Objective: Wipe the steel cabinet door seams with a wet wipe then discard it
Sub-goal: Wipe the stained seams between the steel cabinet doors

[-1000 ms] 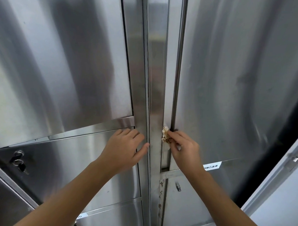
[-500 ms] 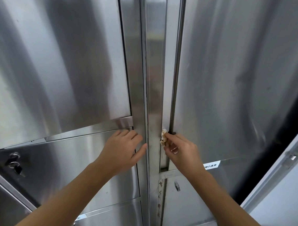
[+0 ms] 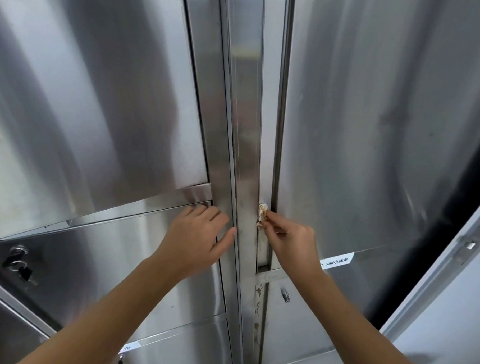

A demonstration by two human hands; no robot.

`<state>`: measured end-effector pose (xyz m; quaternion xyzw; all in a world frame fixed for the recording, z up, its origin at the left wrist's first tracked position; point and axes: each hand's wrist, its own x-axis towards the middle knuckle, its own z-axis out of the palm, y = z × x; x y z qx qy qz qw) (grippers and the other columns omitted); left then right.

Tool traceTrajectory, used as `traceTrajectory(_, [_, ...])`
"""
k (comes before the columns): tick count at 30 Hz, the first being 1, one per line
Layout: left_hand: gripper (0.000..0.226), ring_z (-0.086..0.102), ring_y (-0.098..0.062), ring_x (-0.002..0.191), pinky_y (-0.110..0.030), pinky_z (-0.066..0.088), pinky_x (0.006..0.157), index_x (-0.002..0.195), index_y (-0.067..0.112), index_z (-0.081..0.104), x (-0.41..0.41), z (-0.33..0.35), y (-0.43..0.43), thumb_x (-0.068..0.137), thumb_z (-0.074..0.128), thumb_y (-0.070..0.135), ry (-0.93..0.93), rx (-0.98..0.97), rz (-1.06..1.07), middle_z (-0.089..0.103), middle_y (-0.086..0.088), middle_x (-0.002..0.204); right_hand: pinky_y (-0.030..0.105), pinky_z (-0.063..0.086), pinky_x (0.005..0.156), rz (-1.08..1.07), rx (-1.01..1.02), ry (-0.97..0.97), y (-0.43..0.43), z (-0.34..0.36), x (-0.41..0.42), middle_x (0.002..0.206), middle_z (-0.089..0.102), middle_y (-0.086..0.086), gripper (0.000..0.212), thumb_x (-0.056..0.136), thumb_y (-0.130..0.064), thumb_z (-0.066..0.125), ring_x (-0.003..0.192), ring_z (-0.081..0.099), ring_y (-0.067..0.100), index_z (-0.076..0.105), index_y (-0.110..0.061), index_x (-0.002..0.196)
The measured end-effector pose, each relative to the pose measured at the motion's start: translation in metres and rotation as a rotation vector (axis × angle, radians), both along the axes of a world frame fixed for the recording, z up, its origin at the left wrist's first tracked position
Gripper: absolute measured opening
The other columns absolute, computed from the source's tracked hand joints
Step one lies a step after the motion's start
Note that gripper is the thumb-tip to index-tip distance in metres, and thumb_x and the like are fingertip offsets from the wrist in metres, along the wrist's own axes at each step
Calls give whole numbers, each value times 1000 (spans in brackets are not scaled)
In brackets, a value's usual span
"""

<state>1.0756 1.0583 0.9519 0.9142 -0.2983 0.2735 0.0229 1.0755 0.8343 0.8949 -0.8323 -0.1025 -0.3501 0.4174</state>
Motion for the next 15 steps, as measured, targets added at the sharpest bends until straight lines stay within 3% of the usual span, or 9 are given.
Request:
traceTrajectory(3, [45,61,-19,80,-35,50,75,99,17,69,-2,-6,3,103,35,46,6,-3,-22,69,1,94,38,63,73,3,22,14,1,-9,1,90,78,0,28,88,-18,75,75,75,15,74,-17,116])
traceTrajectory(8, [42,62,-17,79,-30,46,74,98,17,70,-9,-17,5,103,38,44,0,2,-78,70,2,94,29,62,79,6,47,97,5,-31,-1,87,77,-7,26,87,-20,76,77,73,4,74,-21,113])
traceTrajectory(11, [42,63,-19,80,-31,48,73,99,16,70,-14,-27,5,103,39,44,11,3,-89,70,1,96,30,62,77,-7,65,177,10,-49,-4,84,76,-8,23,88,-21,75,76,72,3,73,-23,112])
traceTrajectory(15, [42,62,-22,77,-38,50,71,97,16,69,-20,-41,5,105,38,44,45,22,-75,69,1,94,20,58,78,-42,132,232,16,-61,-4,82,76,-7,20,89,-21,74,74,70,3,74,-23,109])
